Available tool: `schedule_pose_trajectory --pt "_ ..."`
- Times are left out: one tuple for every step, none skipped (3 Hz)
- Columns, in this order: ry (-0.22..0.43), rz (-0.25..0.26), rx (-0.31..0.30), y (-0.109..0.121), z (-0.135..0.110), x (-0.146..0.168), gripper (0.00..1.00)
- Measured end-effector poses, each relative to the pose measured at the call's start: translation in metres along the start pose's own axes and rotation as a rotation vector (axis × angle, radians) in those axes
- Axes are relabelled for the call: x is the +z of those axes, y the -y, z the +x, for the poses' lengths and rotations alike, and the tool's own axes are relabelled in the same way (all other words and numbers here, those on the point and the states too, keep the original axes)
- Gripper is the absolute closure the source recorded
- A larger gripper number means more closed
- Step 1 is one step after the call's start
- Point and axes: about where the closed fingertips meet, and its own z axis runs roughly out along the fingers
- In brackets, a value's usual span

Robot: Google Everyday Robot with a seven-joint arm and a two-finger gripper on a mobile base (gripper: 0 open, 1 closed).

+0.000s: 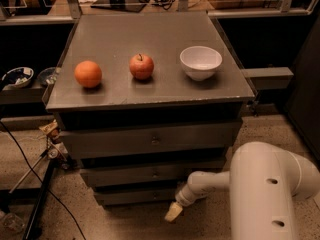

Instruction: Open bottom drawer

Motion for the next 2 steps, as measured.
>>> schedule_pose_trajectory --pt "0.046 0.019 -0.044 0.0144 -0.023 0.005 0.0" --pt "0.046 0.018 -0.044 0.014 -0.0206 0.0063 0.0"
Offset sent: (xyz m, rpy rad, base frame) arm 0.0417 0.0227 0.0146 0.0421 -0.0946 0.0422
